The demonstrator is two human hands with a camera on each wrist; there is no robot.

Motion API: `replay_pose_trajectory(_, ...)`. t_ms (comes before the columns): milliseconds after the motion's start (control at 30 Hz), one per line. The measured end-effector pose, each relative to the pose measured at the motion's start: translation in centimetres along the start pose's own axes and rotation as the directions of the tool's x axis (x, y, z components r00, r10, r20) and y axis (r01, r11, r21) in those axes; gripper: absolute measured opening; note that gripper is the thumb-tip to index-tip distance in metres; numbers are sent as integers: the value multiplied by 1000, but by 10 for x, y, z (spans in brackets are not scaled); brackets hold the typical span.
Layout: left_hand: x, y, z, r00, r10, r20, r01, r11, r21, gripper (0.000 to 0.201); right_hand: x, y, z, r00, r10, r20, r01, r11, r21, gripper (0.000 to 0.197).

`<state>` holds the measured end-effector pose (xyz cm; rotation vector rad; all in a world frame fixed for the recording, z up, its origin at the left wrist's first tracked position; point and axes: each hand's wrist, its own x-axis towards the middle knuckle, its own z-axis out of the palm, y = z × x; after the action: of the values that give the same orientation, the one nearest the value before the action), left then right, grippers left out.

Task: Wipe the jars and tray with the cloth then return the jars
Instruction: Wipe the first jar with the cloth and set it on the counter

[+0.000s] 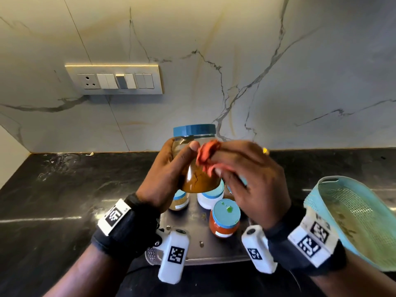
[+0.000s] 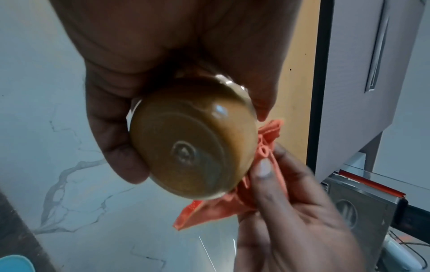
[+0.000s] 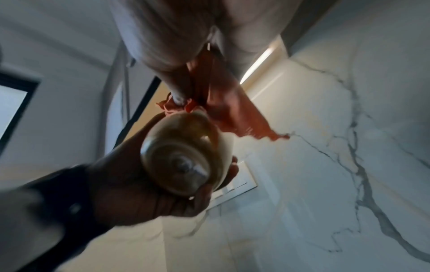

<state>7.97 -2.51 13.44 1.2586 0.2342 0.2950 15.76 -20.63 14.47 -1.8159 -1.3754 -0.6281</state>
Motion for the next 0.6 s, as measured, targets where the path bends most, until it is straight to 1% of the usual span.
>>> replay_pose_trajectory(67,0,1,-1,1000,4,-21,-4,1000,17,68,-13,-9,1,984,-137,116,142,989,-37,24)
replay_pose_trajectory(100,-1,0,-2,1000,8,-20,-8,999,39,65,-16,-9,1,970,-176,165,188,980,-59,25)
replay_pose_trajectory(133,-1,-1,-2,1000,8,-19,-7,999,46,62,-14,-6,1,968,-182,174,196,978,-67,25)
replay_pose_trajectory(167,-2,-2,-2,1000,3,-19,-3,999,40,57,-10,0,0,980,-144,139,152,987,-49,24)
replay_pose_trajectory(200,-2,-3,0,1000,5,-16,-4,999,33,52,-3,5,-1,995,-61,76,62,998,-12,22)
replay_pose_trajectory(233,-2,-3,1,1000,8,-16,-8,1000,29,47,5,9,-2,999,34,11,-34,999,41,20)
replay_pose_trajectory(267,-2,-3,3,1000,17,-18,-17,1000,24,45,11,10,-4,994,104,-32,-101,991,87,20)
replay_pose_trajectory(300,-1,-2,4,999,30,-20,-30,999,18,46,14,9,-4,990,130,-52,-124,986,108,20)
replay_pose_trajectory(333,0,0,4,999,43,-24,-42,999,12,49,12,6,-2,992,113,-50,-107,989,99,20)
replay_pose_trajectory(367,1,3,4,998,46,-33,-47,999,0,51,8,2,0,998,56,-29,-55,996,66,20)
replay_pose_trajectory(433,2,7,0,996,43,-77,-45,999,-21,58,-7,-8,7,993,-102,53,101,995,21,21)
replay_pose_trajectory(467,2,7,-1,995,40,-92,-42,999,-26,64,-12,-9,9,984,-155,91,154,988,21,21)
replay_pose_trajectory(500,2,7,-2,995,33,-91,-36,999,-28,71,-14,-6,9,981,-165,106,163,986,30,21)
replay_pose_trajectory(533,2,7,-2,996,23,-87,-27,999,-41,76,-11,-1,9,987,-134,93,131,990,44,19)
replay_pose_trajectory(600,0,6,-1,997,8,-75,-12,999,-52,81,0,11,8,1000,19,17,-21,994,107,17)
